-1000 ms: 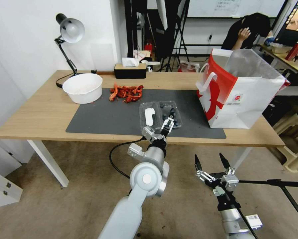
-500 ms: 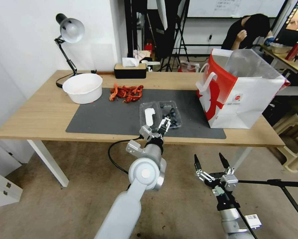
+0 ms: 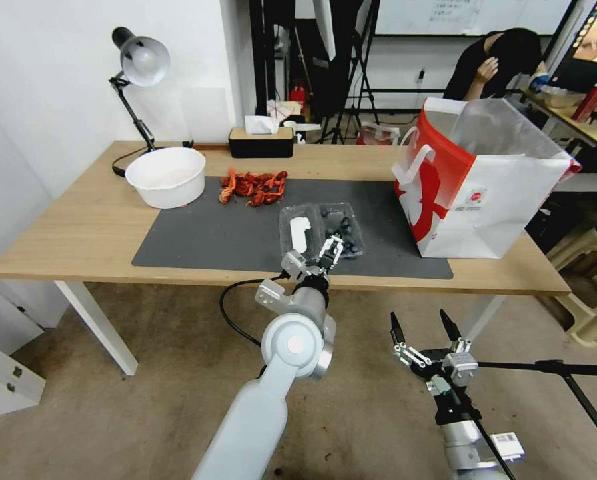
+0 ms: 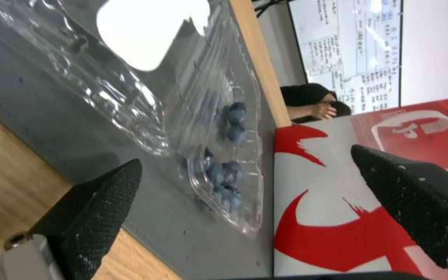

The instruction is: Close the takeout container lid, then place the container into the takeout bag.

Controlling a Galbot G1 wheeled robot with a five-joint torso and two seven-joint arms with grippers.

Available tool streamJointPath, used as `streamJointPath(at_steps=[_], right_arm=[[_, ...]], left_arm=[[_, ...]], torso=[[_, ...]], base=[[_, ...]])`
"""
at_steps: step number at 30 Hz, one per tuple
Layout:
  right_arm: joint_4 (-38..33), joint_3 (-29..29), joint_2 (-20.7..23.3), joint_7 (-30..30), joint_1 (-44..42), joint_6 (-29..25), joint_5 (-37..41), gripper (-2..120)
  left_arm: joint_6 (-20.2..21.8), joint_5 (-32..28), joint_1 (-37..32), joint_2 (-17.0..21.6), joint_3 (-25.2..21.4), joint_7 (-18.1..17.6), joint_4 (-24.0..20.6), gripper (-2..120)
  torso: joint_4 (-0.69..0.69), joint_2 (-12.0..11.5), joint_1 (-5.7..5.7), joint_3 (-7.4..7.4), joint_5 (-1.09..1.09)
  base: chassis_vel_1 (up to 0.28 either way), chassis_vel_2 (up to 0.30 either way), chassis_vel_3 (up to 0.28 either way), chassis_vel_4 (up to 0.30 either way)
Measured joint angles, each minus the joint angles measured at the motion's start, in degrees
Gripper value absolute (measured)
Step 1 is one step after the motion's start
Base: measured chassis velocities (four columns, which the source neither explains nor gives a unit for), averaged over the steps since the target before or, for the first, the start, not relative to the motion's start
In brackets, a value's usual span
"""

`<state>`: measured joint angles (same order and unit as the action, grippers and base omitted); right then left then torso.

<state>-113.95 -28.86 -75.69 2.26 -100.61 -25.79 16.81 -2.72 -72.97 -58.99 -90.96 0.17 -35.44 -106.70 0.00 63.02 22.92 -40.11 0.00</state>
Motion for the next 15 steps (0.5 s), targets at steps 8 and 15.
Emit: streamJointPath(at_steps=[8,15], right_arm=[[0.08,0.15,-0.21,-0.09,-0.15,-0.20,-0.24,100],[0.20,0.14,-0.35,-0.14,-0.32,-0.52,-0.34,100]], left_arm=[[0.01,-0.32,0.51,-0.65,-0.62,-1.69,0.19,100],[-0.07,-0.43,0.82,-1.17,-0.89,-2.19,0.93,100]], torso=[[0.00,0.00,0.00,0.00,0.00],[0.00,0.00,0.00,0.00,0.00]], base=[[0.000,0.000,0.000,0.000],[0.000,0.000,0.000,0.000]])
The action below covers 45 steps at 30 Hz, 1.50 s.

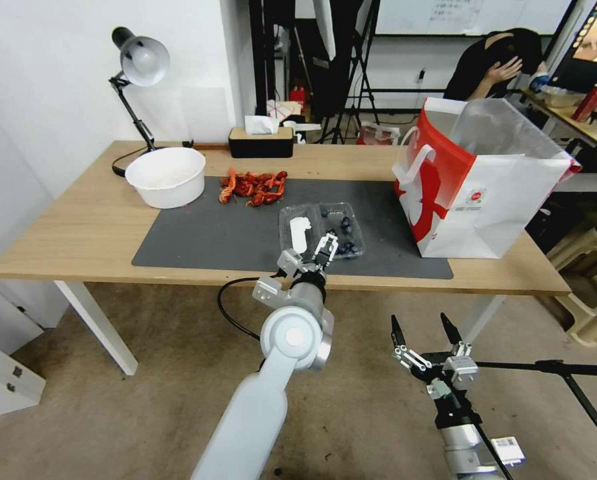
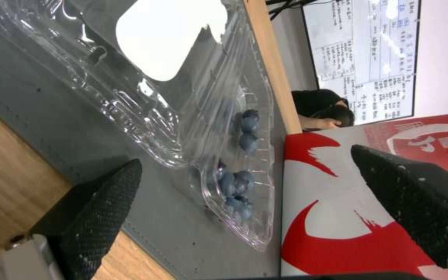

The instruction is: Close the takeout container lid, then place the container into the takeout bag.

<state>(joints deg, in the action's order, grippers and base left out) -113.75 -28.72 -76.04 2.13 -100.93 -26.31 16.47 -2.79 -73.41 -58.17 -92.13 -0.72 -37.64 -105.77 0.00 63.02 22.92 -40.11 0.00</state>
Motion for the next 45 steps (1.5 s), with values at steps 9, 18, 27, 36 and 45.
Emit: streamJointPath(at_steps=[9,18,27,36,45], right_arm=[[0.38,-0.05,-0.33,0.11,-0.64,-0.84,-0.13,100],[0.78,0.10,-0.94,0.21,-0.89,-1.49,-0.52,100],[1.02,0.23,-1.21,0.37,-1.40,-2.07,-0.81,100],[1.35,0.28,-1.24,0.41,-1.61,-2.56,-0.89,100],[1.42,0.38,-1.35,0.42,-1.65,-2.80,-1.22,100]], left_arm=[[-0.61,-0.02,0.41,-0.04,-0.68,0.14,0.64,100],[-1.30,-0.70,0.79,0.06,-1.59,0.26,0.98,100],[-3.03,-1.11,0.45,-0.03,-1.85,2.72,1.06,100],[-4.20,-1.33,0.22,-0.03,-2.00,6.05,0.30,100],[-4.60,-1.59,-0.29,-0.01,-2.15,9.89,-1.03,100]], torso=[[0.00,0.00,0.00,0.00,0.00],[0.00,0.00,0.00,0.00,0.00],[0.00,0.00,0.00,0.00,0.00],[0.00,0.00,0.00,0.00,0.00],[0.00,0.00,0.00,0.00,0.00]], base=[[0.000,0.000,0.000,0.000],[0.000,0.000,0.000,0.000],[0.000,0.000,0.000,0.000],[0.000,0.000,0.000,0.000],[0.000,0.000,0.000,0.000]])
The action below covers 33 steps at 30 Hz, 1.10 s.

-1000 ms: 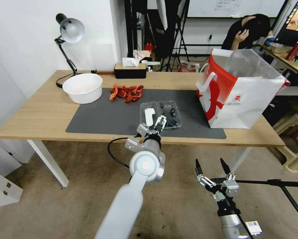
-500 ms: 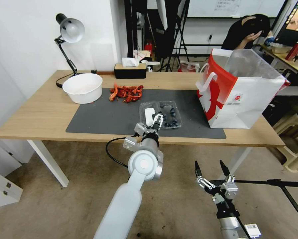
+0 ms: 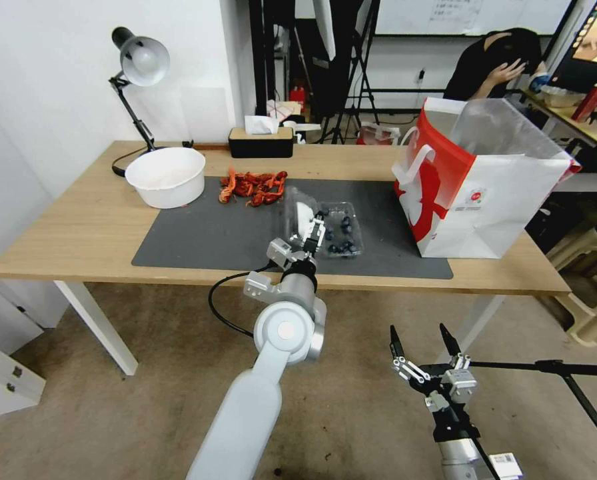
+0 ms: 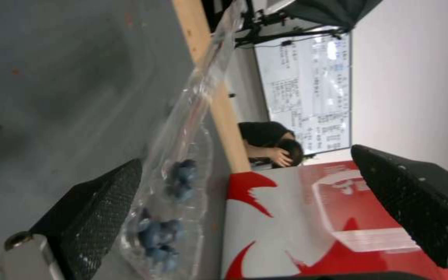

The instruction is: Close the takeout container lid, then place the container into the takeout bag.

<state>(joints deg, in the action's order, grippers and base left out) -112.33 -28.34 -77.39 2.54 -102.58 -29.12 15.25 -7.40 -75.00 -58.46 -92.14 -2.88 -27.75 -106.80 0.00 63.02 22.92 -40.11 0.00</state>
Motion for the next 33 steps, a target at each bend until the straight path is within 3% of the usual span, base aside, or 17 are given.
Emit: streamJointPath(at_steps=[17,33], right_arm=[[-0.12,-0.13,0.26,-0.23,-0.42,-0.35,-0.42,100],[0.41,0.16,0.03,-0.42,-0.73,-0.90,-1.34,100]], left_arm=[[0.40,-2.60,-0.29,1.82,-0.34,7.55,-1.10,100],[5.87,-6.48,2.21,8.55,-0.38,17.73,1.68,100]], torso=[[0.00,0.00,0.00,0.00,0.00],[0.00,0.00,0.00,0.00,-0.01]], base=[[0.000,0.000,0.000,0.000],[0.000,0.000,0.000,0.000]])
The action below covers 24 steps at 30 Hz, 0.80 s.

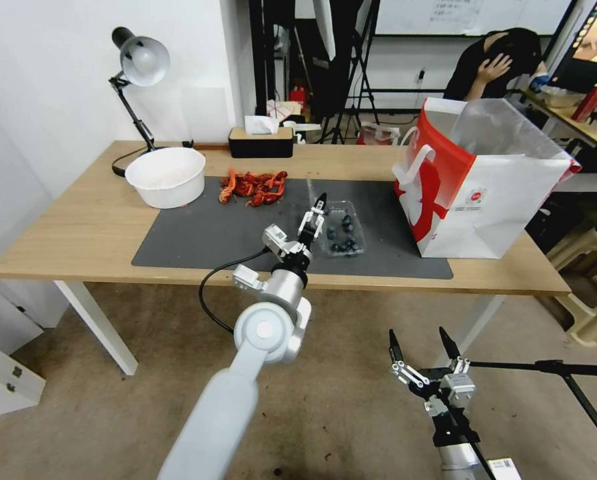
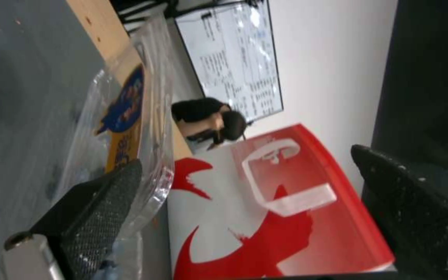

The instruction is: Close the takeout container lid, then place the container into the takeout bag.

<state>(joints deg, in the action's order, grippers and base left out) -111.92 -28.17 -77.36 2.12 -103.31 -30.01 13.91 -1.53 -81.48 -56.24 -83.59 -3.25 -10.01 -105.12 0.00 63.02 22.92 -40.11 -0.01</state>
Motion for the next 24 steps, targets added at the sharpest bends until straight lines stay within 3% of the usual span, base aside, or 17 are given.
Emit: streamJointPath(at_steps=[8,12,24], right_arm=[[0.08,-0.03,-0.24,-0.07,-0.30,-0.41,-0.34,100],[0.22,-0.03,-0.42,-0.13,-0.47,-0.69,-0.46,100],[0.59,-0.34,-0.55,-0.14,-0.96,-1.41,-0.37,100]], left_arm=[[2.86,-1.78,2.14,3.71,0.58,4.45,1.73,100],[5.36,-2.19,3.75,6.31,1.97,8.50,3.16,100],[6.03,-2.60,7.65,8.93,4.46,11.92,7.15,100]], torso=[[0.00,0.00,0.00,0.00,0.00],[0.00,0.00,0.00,0.00,0.01],[0.00,0.00,0.00,0.00,0.01]], base=[[0.000,0.000,0.000,0.000],[0.000,0.000,0.000,0.000],[0.000,0.000,0.000,0.000]])
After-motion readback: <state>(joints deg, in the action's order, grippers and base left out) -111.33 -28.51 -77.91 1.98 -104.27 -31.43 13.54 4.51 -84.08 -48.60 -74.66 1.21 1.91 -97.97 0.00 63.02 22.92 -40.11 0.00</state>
